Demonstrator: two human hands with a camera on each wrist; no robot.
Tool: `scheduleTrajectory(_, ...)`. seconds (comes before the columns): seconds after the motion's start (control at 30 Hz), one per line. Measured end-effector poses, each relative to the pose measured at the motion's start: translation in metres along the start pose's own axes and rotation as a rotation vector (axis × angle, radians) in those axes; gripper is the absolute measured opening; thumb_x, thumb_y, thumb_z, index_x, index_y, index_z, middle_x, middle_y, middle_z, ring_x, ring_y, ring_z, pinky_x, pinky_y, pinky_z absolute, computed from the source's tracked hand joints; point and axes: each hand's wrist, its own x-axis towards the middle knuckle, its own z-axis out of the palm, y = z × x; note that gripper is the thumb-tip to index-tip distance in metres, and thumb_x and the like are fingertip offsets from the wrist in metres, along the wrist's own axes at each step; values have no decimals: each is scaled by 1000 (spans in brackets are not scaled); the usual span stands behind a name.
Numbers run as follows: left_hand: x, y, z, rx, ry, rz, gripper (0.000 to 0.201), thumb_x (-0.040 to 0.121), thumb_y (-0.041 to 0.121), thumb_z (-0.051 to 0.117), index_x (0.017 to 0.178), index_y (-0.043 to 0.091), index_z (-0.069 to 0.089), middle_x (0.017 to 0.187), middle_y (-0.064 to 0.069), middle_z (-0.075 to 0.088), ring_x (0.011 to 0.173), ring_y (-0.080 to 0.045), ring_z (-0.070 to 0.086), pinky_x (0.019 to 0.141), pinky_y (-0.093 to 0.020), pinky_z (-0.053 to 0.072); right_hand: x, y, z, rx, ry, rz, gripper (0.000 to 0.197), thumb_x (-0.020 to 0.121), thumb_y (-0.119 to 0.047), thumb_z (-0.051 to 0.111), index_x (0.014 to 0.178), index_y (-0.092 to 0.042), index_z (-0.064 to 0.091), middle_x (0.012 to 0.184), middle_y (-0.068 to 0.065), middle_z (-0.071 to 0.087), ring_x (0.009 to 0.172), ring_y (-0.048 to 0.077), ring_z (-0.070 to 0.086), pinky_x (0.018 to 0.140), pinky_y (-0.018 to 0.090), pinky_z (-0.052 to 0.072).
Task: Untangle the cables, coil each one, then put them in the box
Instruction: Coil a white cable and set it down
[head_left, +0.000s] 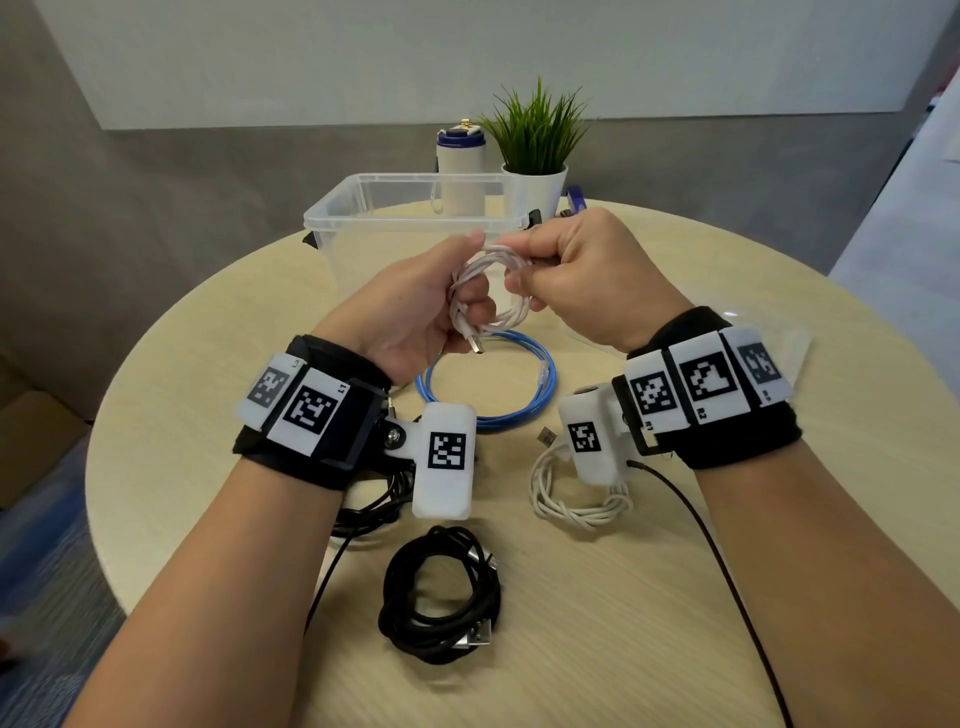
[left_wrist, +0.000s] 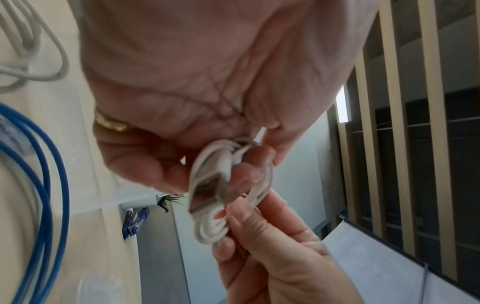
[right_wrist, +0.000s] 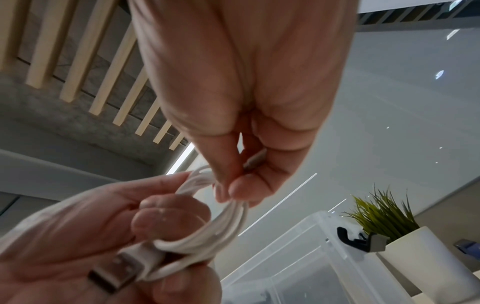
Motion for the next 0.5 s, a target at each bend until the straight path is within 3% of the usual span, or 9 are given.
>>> scheduleTrajectory(0.1,-1,2,0,-64,-2,3,45,98,39,37,56,22,36,58,3,29,48,-10,36,53,-25,30,-2,-3,-1,15,-25,-10,34,84,3,63,115,-8,68,79,-20,62,58,-16,53,63,5,41)
scheduleTrajectory(0.23,-1,1,1,-127,15,37,51,99,29,40,49,25,52,55,6,28,47,-8,31,57,-25,27,-4,-6,-2,69,-41,-3,34,85,4,61,116,-9,67,76,-13,64,53,-9,51,59,8,41)
scheduleTrajectory(0.37,-2,2,1,-104,47,44,44,99,29,41,56,23,42,53,6,28,47,-9,29,56,-26,24,-6,-7,-3,99,-49,0,31,86,5,61,113,-7,68,72,-14,63,52,-10,52,57,7,40)
scheduleTrajectory(0.43,0,-1,1,-33,65,59,48,99,32,41,52,23,40,51,6,36,50,-11,35,57,-28,29,-6,-8,-3,110,-42,4,29,86,5,60,110,-7,69,70,-13,63,53,-10,53,58,6,40)
scheduleTrajectory(0.5,1,-4,3,-22,89,99,46,98,34,43,55,19,46,58,1,54,60,-15,48,60,-29,37,-5,-7,-3,111,-16,9,26,86,5,60,108,-7,70,72,-11,65,56,-8,54,58,8,42)
